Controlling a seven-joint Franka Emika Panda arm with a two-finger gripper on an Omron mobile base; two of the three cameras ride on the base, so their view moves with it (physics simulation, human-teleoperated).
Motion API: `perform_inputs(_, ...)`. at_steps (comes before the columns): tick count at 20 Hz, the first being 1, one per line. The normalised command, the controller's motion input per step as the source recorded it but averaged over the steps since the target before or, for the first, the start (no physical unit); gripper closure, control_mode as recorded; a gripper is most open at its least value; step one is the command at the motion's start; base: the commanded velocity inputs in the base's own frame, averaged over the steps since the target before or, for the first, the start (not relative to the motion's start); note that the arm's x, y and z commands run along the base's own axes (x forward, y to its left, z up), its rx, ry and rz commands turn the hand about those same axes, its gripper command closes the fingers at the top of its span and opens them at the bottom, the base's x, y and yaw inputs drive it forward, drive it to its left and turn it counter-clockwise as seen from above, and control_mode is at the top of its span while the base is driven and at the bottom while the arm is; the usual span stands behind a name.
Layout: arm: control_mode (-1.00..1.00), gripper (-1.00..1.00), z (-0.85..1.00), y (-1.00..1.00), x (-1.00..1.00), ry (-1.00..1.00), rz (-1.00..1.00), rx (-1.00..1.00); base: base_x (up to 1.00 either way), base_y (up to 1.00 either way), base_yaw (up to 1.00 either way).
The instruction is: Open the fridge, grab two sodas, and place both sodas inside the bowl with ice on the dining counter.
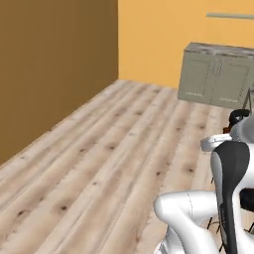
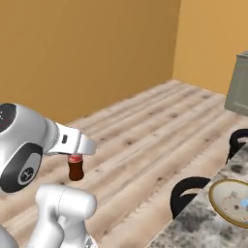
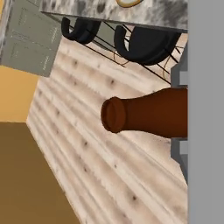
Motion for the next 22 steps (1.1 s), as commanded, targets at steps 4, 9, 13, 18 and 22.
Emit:
perform_inputs(4,1.0,1.0,0.0,0.0,0.0,0.0,0.0,0.0,0.58,0.03,-0.49)
perform_inputs(9,1.0,1.0,0.0,0.0,0.0,0.0,0.0,0.0,0.25,0.1,-0.56)
perform_inputs(13,1.0,1.0,0.0,0.0,0.0,0.0,0.0,0.0,0.25,0.12,-0.63)
perform_inputs(18,1.0,1.0,0.0,0.0,0.0,0.0,0.0,0.0,0.45,0.1,-0.62)
perform_inputs(22,1.0,1.0,0.0,0.0,0.0,0.0,0.0,0.0,0.52,0.44,-0.54)
